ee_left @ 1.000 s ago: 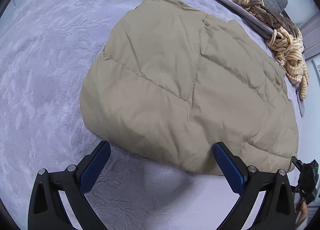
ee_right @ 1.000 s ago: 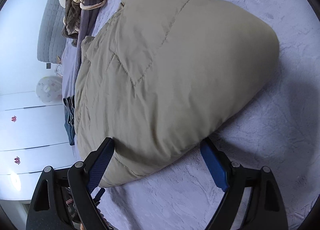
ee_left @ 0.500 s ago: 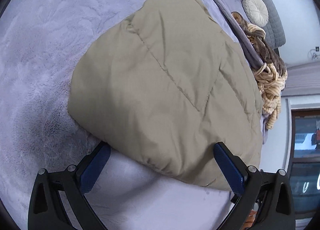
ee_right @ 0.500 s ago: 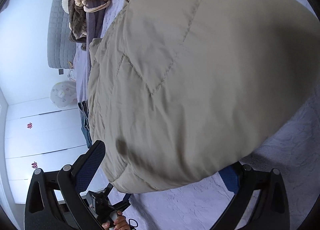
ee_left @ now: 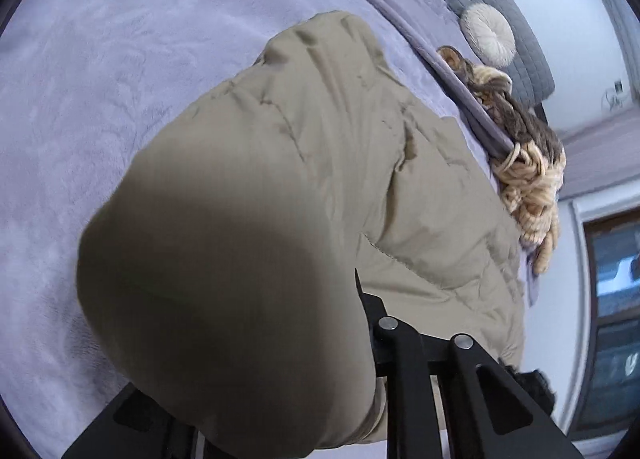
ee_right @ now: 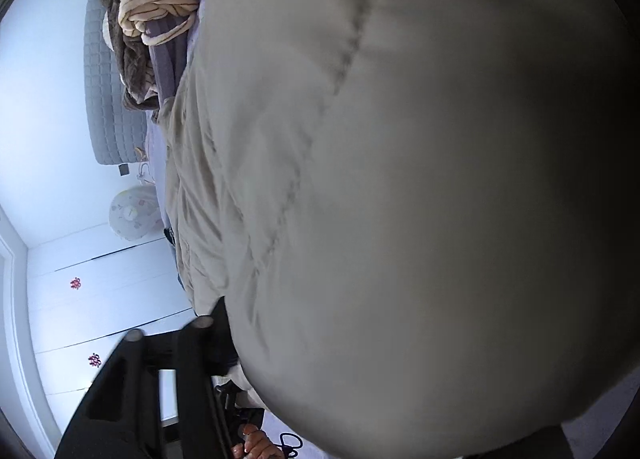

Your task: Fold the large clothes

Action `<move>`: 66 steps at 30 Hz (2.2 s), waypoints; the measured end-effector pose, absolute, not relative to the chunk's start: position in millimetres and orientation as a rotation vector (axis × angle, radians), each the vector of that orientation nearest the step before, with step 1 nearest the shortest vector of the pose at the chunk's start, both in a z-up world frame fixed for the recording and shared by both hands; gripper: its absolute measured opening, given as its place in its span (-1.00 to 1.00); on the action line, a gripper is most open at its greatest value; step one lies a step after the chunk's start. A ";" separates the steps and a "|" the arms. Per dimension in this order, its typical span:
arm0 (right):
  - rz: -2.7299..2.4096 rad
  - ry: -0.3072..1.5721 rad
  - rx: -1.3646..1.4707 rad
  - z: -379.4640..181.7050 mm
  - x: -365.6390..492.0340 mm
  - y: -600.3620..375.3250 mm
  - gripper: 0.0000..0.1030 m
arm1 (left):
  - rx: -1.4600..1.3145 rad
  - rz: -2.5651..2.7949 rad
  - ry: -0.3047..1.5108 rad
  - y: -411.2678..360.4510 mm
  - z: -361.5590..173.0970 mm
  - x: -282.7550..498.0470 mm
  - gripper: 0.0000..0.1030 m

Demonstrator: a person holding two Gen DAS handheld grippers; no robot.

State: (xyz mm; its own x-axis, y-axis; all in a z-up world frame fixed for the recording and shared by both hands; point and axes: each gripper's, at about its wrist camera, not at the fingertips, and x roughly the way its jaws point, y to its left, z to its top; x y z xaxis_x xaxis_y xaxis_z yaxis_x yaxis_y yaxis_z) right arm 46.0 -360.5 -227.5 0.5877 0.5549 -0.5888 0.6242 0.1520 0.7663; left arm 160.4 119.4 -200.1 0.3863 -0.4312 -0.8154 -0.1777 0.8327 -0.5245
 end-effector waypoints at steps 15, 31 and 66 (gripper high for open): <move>-0.065 1.038 1.323 -162.0 -15.6 -333.7 -0.53 | -0.239 -0.361 1.101 121.3 -121.5 89.0 -0.64; -0.053 1.248 1.343 -185.3 -144.8 -317.6 -0.23 | -0.269 -0.171 1.331 173.0 -162.8 -88.2 -0.21; 0.120 1.290 0.859 -77.3 -147.6 -313.4 0.04 | -0.130 0.049 1.275 157.2 -102.7 -85.7 0.72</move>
State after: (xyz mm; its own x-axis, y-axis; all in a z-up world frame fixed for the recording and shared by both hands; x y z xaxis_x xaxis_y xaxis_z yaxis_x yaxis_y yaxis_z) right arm -147.6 -313.4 -77.3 0.3163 0.5285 -0.7878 0.3740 0.6937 0.6156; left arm -85.7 157.2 -102.7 0.2912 -0.0354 -0.9560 -0.1093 0.9915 -0.0700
